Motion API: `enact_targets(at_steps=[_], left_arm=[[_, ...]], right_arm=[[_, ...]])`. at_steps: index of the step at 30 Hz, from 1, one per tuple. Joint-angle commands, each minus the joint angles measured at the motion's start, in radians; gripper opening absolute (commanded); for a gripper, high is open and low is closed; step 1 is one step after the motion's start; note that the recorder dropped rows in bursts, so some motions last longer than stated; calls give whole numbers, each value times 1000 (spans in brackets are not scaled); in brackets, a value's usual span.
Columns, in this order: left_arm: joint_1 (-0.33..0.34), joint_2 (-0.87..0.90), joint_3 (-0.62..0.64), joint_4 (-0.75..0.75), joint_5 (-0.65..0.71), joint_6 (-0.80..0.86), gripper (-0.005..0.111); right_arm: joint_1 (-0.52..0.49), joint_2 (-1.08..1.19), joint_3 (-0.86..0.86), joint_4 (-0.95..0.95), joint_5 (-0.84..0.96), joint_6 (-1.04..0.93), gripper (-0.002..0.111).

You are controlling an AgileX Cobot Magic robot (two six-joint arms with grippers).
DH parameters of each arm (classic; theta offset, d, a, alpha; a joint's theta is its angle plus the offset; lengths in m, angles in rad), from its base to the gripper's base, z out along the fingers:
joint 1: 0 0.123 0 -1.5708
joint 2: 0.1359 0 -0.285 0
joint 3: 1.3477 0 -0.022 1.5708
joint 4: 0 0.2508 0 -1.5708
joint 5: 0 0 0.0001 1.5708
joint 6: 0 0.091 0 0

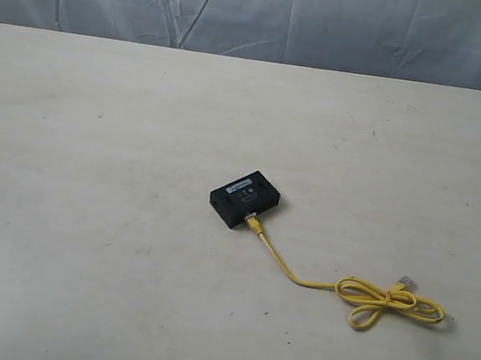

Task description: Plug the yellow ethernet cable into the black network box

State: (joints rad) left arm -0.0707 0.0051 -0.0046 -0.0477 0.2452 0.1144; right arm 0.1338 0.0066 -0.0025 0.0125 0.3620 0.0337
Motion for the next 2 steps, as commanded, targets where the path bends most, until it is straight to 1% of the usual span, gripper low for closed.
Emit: enact_targets(at_steps=[1,2], left_arm=[[2,-5,5,4,-14,-6,0],[2,-5,5,4,-14,-6,0]], right_arm=[[-5,-7,2,-1,-10,-4,0],[-5,-7,2,-1,-10,-4,0]])
